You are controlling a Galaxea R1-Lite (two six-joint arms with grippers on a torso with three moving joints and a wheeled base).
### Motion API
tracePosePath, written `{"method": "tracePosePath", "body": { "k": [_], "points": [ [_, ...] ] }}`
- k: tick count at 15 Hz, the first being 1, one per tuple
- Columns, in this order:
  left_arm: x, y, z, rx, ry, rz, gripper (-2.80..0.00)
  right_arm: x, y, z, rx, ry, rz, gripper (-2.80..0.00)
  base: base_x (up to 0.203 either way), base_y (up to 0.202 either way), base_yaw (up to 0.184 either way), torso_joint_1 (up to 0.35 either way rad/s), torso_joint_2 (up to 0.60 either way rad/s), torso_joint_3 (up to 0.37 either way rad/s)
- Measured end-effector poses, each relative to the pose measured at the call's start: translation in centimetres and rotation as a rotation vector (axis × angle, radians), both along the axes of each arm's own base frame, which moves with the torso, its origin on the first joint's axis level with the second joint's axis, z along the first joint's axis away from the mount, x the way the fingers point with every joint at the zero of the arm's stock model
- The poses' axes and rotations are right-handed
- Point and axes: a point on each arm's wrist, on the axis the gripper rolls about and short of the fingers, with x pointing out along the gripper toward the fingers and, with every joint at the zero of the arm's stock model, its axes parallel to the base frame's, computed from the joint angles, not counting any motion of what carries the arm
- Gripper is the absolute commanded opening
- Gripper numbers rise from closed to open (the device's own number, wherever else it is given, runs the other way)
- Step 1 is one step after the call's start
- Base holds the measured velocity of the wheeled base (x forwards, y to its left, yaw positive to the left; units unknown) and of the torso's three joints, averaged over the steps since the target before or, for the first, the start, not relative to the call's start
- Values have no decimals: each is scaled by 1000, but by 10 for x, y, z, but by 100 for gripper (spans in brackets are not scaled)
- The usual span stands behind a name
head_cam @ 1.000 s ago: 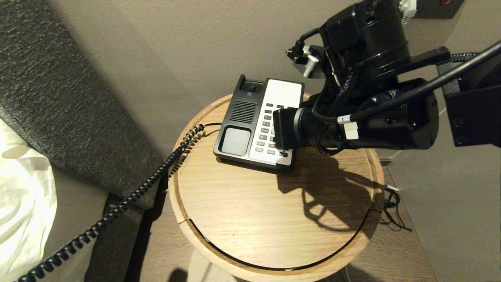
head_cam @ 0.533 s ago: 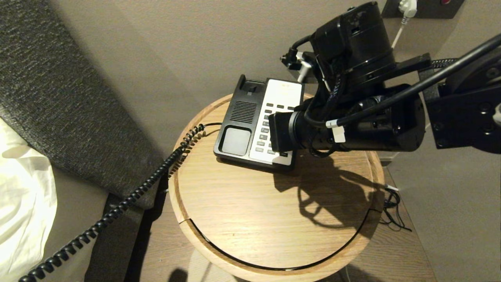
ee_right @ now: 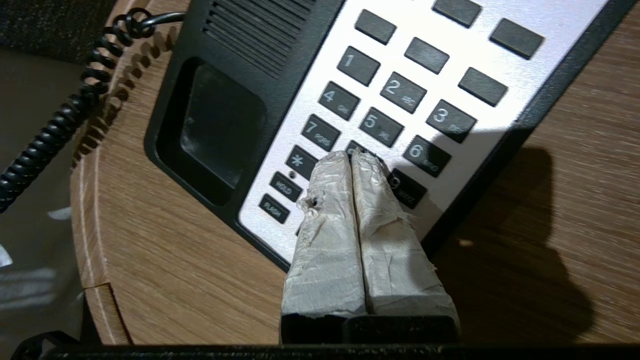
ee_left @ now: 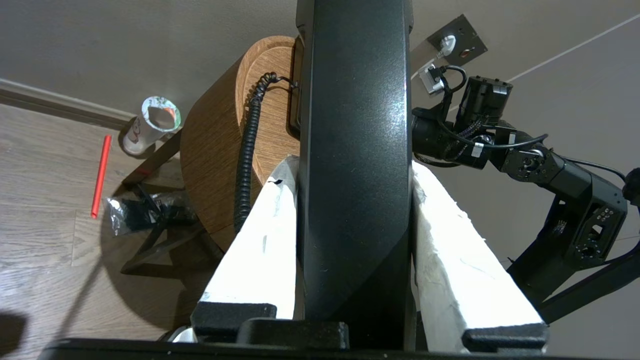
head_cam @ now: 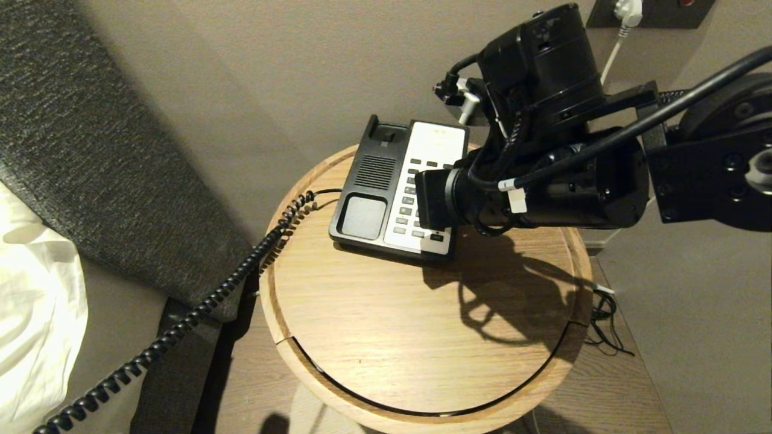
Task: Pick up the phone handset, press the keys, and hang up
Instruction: Dial the number
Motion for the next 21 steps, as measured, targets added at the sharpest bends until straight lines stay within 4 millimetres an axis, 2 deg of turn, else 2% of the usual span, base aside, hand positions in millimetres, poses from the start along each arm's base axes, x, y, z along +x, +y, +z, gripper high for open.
{"method": "tracePosePath", "body": {
  "k": [11,18,21],
  "points": [
    [0,0,-1,1,2,-2,-280,6,1,-13,-24,28,-14,-280,0,0,0,0,0,0],
    [0,0,-5,8,7,-3,-280,-5,-10,4,-6,13,-12,-280,0,0,0,0,0,0],
    [0,0,-7,8,8,-2,-280,-14,-16,2,-29,33,-5,-280,0,0,0,0,0,0]
  ]
}}
